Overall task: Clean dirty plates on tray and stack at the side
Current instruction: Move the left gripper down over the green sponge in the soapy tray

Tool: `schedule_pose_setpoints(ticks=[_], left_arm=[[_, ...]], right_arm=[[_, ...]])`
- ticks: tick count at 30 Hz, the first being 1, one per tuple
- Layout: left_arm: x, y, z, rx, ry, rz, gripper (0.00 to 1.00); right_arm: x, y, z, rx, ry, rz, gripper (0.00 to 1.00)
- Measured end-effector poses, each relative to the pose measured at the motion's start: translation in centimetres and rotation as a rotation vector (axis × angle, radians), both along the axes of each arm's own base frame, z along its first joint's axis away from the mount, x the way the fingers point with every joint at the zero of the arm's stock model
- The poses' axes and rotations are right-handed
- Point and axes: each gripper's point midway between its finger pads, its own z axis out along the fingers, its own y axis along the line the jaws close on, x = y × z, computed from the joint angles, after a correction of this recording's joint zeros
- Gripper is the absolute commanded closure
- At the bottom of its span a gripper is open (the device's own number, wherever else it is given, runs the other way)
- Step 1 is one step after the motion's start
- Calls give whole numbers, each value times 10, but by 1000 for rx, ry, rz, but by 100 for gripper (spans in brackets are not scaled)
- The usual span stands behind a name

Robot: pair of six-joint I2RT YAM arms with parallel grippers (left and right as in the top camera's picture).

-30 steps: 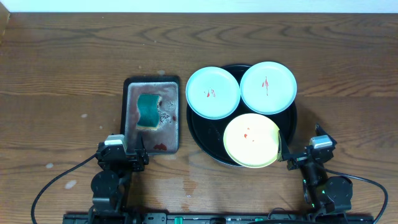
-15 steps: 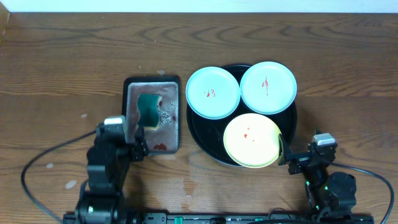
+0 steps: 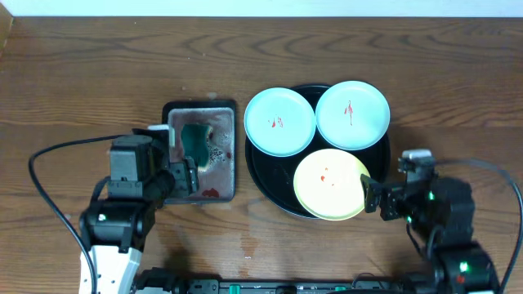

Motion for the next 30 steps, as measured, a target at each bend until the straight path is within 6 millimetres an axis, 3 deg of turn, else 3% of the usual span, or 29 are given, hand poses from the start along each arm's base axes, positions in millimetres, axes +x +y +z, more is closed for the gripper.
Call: schedule_pose_setpoints(ticks=[8,9,12,18,24,30], left_arm=[[-39,-10,-25,-117,249,85,23],[-42,-11,-25,-126,262,89,0],[-43,-13,-24,-150,265,101,2],[-16,-18,-9,-183,142,92,2],[25,-20,22,-211,-68,79,2],[53,-15,38,-170,-98,82,2]], right_arm=[[6,2,1,-52,295,35,1],[9,3,2,-59,300,44,1],[18,4,5,-71,306,60,1],[25,5,7,-80,283,72,1],[27,5,8,-81,274,75,1],[29,6,10,-81,261,75,1]])
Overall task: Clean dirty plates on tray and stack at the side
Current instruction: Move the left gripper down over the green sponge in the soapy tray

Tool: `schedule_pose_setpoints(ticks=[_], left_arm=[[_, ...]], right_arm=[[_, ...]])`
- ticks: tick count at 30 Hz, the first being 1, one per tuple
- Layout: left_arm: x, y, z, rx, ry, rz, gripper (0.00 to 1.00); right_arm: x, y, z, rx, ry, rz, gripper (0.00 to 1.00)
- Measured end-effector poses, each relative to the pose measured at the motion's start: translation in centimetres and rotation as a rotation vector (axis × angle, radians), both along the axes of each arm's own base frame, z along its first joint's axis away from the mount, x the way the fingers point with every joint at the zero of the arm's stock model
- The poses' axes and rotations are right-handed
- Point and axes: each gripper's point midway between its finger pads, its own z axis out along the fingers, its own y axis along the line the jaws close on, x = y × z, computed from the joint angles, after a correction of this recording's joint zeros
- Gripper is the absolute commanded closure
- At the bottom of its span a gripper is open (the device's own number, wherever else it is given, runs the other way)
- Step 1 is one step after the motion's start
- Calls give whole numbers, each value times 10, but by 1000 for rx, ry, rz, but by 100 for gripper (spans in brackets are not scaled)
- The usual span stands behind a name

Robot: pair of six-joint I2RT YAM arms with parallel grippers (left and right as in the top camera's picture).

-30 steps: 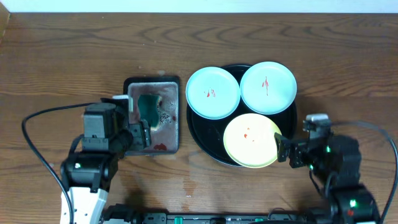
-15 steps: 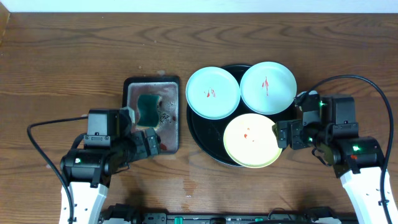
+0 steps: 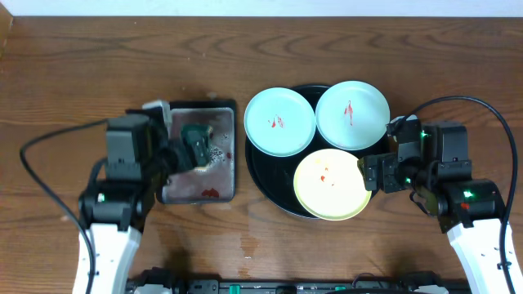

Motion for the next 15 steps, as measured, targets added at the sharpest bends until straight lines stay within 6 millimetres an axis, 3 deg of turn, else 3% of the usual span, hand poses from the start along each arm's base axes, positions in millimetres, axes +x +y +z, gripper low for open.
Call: schedule_pose_setpoints(ticks=[5,15], left_arm=[[32,5,-3,66,32,-10,0],[65,14,-82,140,220,0,0]], right_arm=[[1,0,1,1,-6,0,1],[1,0,1,1,-7,0,1]])
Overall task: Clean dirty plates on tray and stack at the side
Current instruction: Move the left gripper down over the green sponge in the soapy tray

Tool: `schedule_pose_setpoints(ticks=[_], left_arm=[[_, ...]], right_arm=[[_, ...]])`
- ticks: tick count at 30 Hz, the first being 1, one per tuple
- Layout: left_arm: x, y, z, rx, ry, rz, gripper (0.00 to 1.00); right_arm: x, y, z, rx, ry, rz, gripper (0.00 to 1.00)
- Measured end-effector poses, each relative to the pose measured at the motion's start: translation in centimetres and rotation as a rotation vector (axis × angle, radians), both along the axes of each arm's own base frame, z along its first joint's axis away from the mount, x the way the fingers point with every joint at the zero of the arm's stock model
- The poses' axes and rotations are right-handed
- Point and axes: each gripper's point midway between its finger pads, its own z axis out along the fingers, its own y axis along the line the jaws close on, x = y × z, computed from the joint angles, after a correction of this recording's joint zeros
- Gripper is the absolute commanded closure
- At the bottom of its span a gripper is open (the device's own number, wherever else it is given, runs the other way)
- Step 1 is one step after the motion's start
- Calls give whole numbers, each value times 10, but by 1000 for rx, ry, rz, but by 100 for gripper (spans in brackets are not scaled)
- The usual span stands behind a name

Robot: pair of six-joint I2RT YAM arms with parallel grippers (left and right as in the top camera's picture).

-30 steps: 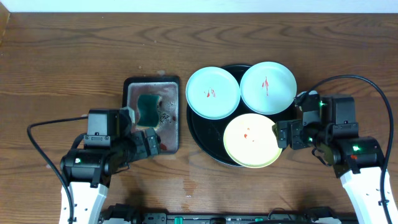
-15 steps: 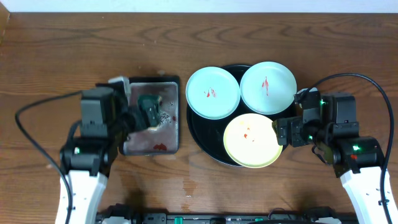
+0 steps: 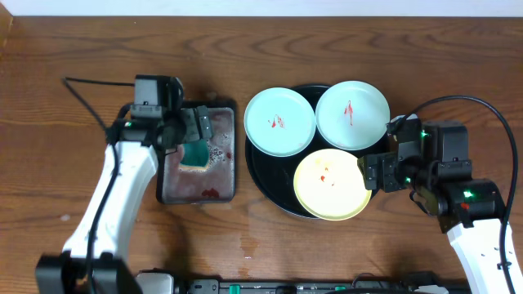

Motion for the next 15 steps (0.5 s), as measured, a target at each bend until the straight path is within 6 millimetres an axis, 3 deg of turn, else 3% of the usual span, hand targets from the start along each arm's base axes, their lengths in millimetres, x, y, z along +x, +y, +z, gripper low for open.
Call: schedule_pose_setpoints(ticks=[5,15], left_arm=[[12,4,-22,28,25,10,13],[6,7,-79,55,182,14,20]], right_arm=[[0,0,0,0,0,0,1],[0,0,0,0,0,0,1]])
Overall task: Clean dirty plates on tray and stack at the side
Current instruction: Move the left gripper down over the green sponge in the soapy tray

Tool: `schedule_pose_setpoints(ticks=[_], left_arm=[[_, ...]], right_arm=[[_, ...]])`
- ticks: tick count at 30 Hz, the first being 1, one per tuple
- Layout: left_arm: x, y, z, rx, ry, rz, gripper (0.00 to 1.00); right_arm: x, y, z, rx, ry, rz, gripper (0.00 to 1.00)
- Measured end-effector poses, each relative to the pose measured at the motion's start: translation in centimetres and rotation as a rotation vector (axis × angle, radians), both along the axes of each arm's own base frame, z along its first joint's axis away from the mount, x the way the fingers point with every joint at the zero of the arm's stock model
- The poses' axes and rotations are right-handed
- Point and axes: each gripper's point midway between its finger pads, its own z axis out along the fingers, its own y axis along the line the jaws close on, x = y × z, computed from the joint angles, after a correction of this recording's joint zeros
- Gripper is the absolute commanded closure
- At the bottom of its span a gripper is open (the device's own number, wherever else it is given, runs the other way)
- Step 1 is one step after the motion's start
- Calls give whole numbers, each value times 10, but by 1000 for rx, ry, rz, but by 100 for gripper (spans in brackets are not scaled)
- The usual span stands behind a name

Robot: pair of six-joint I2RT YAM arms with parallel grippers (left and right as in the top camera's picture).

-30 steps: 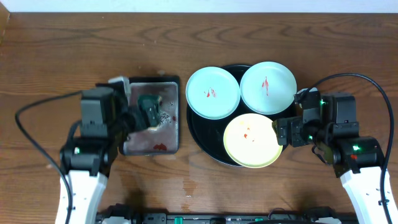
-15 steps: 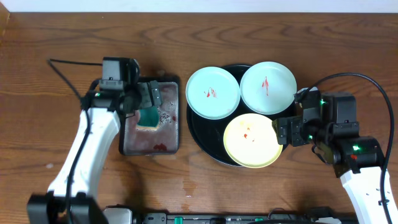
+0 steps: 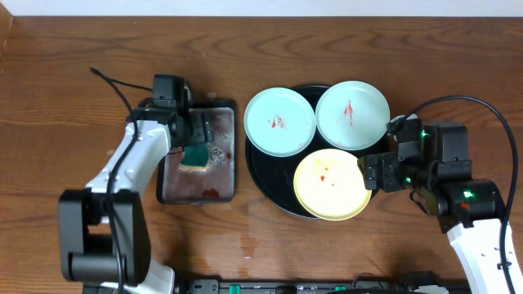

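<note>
A round black tray [image 3: 263, 167] holds three dirty plates. These are a pale blue plate [image 3: 279, 121] with red smears, a second pale blue plate [image 3: 352, 114] with a red streak, and a yellow plate [image 3: 330, 184] with red spots. A green sponge [image 3: 196, 155] lies in soapy water in a metal pan [image 3: 200, 184]. My left gripper [image 3: 198, 133] hangs open over the pan's far end, just above the sponge. My right gripper [image 3: 373, 173] is open at the yellow plate's right rim.
The pan sits just left of the tray, with a narrow gap between them. Red residue lies at the pan's near end. Cables trail from both arms across the wooden table [image 3: 65, 65]. The table's far edge runs along the top.
My left arm has swung a little further right and forward, so its gripper sits closer over the sponge. The right arm, plates and tray have not moved.
Both arms started low near the table's front, the left beside the pan and the right near the yellow plate's lower right. The right gripper then stood at the yellow plate's right rim and has stayed there. The left gripper moved over the pan's far end, above the sponge.
</note>
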Motion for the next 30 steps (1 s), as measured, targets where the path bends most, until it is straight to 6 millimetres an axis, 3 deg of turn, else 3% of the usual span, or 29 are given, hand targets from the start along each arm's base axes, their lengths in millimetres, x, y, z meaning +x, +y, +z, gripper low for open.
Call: schedule_pose_setpoints(ticks=[2,3,6,23,30], left_arm=[[-2,0,-8,1,23,0,21],[-2,0,-11,2,33,0,28],[-4,0,-17,3,49,1,35],[-14,1,-26,4,81,0,41],[-14,2,-26,11,82,3,55]], right_arm=[[0,0,0,0,0,0,1],[0,0,0,0,0,0,1],[0,0,0,0,0,0,2],[1,0,1,-2,-5,3,6],[1,0,1,-3,-6,6,7]])
